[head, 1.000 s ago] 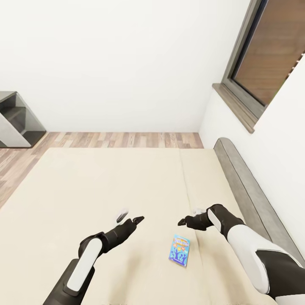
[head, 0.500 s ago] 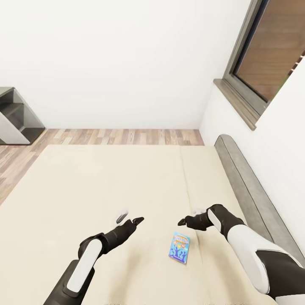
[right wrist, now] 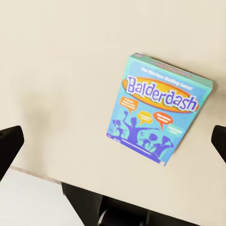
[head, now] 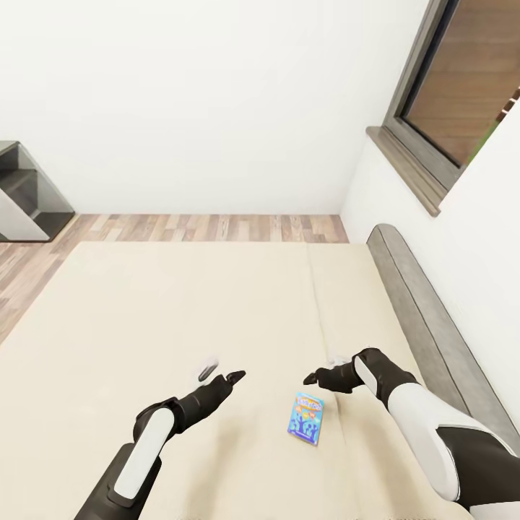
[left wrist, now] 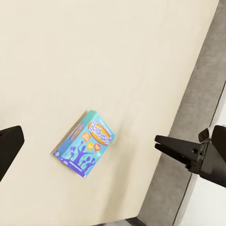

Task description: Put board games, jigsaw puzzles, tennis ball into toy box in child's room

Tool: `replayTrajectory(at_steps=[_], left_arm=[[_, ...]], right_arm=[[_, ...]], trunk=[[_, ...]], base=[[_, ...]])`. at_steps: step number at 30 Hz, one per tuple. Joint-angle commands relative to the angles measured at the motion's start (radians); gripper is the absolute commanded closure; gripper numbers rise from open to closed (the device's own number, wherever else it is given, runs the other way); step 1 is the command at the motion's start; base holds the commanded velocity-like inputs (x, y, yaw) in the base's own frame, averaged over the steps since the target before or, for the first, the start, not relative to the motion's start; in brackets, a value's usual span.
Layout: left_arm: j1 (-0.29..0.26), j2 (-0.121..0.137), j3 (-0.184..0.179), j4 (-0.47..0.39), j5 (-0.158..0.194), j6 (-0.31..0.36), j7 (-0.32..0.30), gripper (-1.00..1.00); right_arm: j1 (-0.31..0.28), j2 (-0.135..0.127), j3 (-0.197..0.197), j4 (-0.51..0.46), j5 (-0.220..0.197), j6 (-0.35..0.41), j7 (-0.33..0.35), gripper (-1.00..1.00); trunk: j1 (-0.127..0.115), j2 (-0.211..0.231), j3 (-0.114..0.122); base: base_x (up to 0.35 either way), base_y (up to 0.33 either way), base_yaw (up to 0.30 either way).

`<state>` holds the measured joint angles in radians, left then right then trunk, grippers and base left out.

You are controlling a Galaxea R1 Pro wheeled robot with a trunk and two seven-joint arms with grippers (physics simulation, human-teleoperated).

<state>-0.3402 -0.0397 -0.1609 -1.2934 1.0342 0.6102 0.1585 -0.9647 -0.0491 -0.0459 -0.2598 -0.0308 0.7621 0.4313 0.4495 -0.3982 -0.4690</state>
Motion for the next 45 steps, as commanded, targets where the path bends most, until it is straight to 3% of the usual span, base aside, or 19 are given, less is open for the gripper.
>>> replayTrajectory(at_steps=[1, 45], left_arm=[[0.000, 0.000, 0.000, -0.001, 0.011, 0.003, 0.008, -1.00], [0.000, 0.001, -0.002, 0.003, 0.006, 0.001, -0.008, -1.00]], right_arm=[[0.000, 0.000, -0.005, -0.001, -0.003, 0.007, 0.000, -1.00], [0.001, 0.003, -0.005, -0.002, -0.003, -0.021, 0.006, -1.00]], trunk=[[0.000, -0.002, -0.003], [0.000, -0.002, -0.075]], base=[[0.000, 0.000, 0.000], [0.000, 0.000, 0.000]])
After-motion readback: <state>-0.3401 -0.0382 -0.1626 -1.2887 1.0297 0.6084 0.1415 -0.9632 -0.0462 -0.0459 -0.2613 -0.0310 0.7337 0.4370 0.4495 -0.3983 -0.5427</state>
